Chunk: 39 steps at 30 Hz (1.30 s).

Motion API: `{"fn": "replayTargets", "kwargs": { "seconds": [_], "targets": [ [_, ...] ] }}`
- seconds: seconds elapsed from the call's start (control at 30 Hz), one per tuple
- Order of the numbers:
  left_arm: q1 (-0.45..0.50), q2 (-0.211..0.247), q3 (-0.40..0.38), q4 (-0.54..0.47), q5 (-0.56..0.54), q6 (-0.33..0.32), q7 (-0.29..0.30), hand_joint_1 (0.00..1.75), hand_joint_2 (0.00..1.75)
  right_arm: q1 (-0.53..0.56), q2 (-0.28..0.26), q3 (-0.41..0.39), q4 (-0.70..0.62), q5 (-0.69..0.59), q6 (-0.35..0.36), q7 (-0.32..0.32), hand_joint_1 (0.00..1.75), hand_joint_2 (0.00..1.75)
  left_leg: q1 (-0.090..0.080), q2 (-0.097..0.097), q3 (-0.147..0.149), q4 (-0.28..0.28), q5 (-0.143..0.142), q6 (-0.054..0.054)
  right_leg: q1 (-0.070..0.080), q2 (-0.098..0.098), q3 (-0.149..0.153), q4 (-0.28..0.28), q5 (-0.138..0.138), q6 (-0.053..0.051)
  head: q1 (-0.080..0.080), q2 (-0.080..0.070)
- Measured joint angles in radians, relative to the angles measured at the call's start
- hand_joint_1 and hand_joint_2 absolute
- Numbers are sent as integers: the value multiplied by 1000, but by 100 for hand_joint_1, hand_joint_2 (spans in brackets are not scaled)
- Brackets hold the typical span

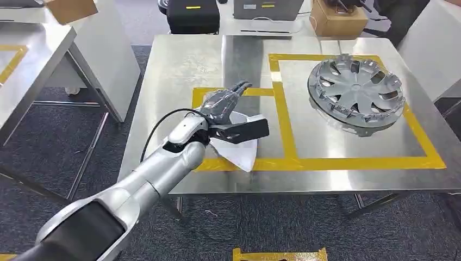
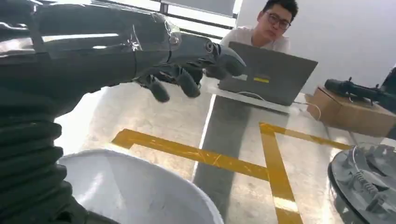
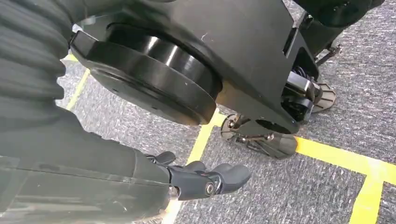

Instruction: Take the parts from the cabinet and place them on the table.

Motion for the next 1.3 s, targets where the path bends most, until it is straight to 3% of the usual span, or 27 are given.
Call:
{"fn": "replayTargets", "kwargs": {
  "seconds": [0.5, 0.83, 1.3],
  "targets": [
    [-25, -6, -21, -17, -32, -7, 13, 0, 0, 1, -2, 0, 0, -8, 0, 0, 0, 175, 0, -2, 0, 0, 0, 0, 0, 0, 0, 0, 1, 1, 0, 0],
    [-115, -2, -37, -161, -55, -120, 51, 0, 0, -19, 0, 0, 0, -16, 0, 0, 0, 175, 0, -2, 0, 0, 0, 0, 0, 0, 1, 0, 1, 1, 0, 0],
    [-160, 18, -64, -302, -48, -166, 81, 0, 0, -57, 0, 3, 0, -7, 0, 0, 0, 175, 0, 2, 1, 0, 0, 0, 0, 1, 1, 0, 1, 1, 0, 0]
  ]
}}
